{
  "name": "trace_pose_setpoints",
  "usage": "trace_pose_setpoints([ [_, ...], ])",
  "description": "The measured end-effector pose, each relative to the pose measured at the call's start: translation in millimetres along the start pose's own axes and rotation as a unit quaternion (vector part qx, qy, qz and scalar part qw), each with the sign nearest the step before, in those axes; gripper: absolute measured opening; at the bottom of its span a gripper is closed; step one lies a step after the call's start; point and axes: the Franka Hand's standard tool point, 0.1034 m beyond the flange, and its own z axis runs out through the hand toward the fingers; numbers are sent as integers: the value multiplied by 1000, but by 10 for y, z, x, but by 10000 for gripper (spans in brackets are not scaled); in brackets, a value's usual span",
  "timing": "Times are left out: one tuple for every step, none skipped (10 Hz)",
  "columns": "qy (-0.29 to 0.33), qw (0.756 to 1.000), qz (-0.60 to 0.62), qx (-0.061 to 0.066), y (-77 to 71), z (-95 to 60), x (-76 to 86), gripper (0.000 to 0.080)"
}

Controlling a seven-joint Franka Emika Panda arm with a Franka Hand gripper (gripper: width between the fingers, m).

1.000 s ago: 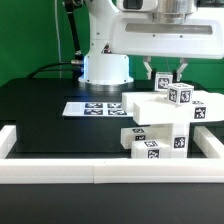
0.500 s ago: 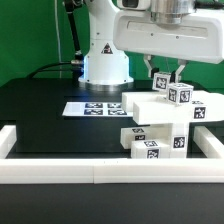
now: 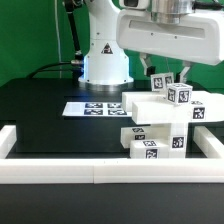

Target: Assemble chair

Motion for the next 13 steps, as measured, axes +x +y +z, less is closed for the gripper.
trace_pose_setpoints([
  [0,1000,-7,0,-9,1,-10,617],
  [1,999,-54,0,-15,-8,-13,617],
  [2,994,-111,1,-24,-23,-16,644],
  [2,988,-157,2,-32,-26,-22,644],
  [2,979,-202,2,-37,-26,-24,649],
  [3,971,-239,2,-37,-24,-26,649],
  [4,960,-279,2,-45,-20,-33,649],
  [5,949,-316,2,-44,-18,-31,649],
  [6,941,-338,2,-47,-16,-29,649],
  [6,926,-376,2,-44,-14,-26,649],
  [6,913,-409,2,-35,-9,-18,649],
  [6,897,-442,1,-24,-6,-7,649],
  [6,883,-469,1,-13,-6,4,649],
])
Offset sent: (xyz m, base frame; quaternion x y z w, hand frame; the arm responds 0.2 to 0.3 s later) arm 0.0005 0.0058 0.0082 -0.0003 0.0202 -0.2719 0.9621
